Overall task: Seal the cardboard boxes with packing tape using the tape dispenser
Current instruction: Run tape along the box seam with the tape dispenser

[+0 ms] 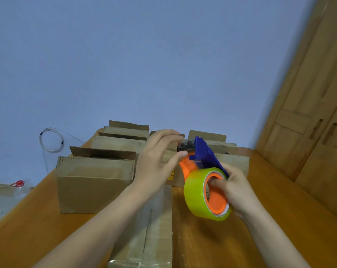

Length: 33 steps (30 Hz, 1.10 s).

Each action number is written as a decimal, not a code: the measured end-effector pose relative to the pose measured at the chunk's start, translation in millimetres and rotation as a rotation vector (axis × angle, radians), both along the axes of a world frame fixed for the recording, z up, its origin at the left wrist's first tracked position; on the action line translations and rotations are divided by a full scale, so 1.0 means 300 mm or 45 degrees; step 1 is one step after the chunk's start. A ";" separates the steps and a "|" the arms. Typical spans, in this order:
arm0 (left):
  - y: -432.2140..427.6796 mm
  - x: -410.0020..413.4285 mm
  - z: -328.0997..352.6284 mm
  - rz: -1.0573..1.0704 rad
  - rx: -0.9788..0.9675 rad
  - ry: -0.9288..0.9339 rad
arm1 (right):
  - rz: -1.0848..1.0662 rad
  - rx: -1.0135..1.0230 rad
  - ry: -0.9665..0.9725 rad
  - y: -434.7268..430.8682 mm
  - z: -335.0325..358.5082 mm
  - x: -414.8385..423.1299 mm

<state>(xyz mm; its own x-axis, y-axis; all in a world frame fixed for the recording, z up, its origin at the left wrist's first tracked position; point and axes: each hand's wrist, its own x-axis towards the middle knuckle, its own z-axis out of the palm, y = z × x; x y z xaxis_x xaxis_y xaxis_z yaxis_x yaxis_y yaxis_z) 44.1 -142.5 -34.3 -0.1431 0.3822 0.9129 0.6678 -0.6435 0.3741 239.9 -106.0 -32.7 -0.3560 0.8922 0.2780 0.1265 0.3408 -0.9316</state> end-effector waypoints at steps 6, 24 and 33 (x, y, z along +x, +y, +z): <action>-0.002 0.013 -0.008 0.059 0.169 0.110 | 0.027 -0.005 0.019 -0.015 0.007 0.007; -0.012 0.028 -0.030 -0.028 0.090 0.076 | 0.017 -0.045 0.058 -0.029 -0.001 0.033; -0.016 -0.027 -0.050 -0.184 0.093 0.085 | -0.076 0.048 -0.054 -0.019 0.003 0.047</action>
<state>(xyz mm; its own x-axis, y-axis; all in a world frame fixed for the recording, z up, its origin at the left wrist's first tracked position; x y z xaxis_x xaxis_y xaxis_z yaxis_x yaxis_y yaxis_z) 35.9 -147.4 -49.4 -0.0295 0.3270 0.9446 0.5880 -0.7585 0.2809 254.0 -111.9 -31.9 -0.3144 0.9014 0.2978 0.1868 0.3663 -0.9116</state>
